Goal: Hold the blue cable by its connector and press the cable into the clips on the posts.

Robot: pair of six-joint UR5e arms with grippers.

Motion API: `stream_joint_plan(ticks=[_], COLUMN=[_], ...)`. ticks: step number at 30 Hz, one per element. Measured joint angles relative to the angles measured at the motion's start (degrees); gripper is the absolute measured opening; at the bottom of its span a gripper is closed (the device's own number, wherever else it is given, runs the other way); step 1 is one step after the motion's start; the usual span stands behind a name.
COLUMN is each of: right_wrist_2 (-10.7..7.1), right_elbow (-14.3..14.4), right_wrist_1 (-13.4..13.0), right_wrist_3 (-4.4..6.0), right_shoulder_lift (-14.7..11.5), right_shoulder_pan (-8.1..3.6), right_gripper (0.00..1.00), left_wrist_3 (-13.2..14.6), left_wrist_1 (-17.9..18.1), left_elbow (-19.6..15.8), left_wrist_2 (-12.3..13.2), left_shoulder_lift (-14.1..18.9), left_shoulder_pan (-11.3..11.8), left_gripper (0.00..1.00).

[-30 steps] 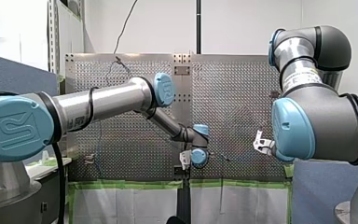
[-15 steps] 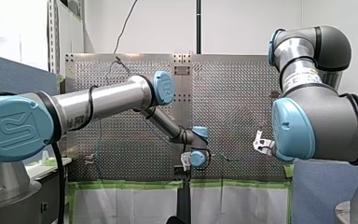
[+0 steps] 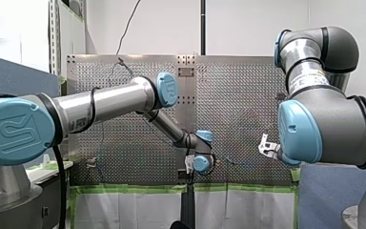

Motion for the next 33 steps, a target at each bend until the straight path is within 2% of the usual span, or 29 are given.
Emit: stream_joint_plan(ticks=[4, 9, 16, 24, 28, 33], right_wrist_2=[0.00, 0.00, 0.00, 0.00, 0.00, 0.00], right_elbow=[0.00, 0.00, 0.00, 0.02, 0.01, 0.01], right_wrist_1=[0.14, 0.35, 0.70, 1.05, 1.17, 1.29], right_wrist_3=[0.00, 0.00, 0.00, -0.05, -0.03, -0.07], right_shoulder_lift=[0.00, 0.00, 0.02, 0.02, 0.04, 0.04], right_shoulder_pan=[0.03, 0.02, 0.02, 0.15, 0.28, 0.31], right_gripper=[0.00, 0.00, 0.00, 0.00, 0.00, 0.00], left_wrist_3=[1.48, 2.42, 2.85, 4.22, 4.69, 4.80], left_wrist_1=[-1.92, -4.06, -2.35, -2.62, -2.04, -2.27], left_elbow=[-0.36, -2.31, -5.85, -10.13, -11.99, -14.67], left_wrist_2=[-1.48, -0.53, 2.80, 5.92, 6.22, 5.36], left_shoulder_lift=[0.18, 1.99, 5.52, 9.81, 11.27, 11.73], left_shoulder_pan=[-0.28, -0.70, -1.61, -3.06, -3.83, -4.69], left_gripper=[1.00, 1.00, 1.00, 1.00, 1.00, 1.00])
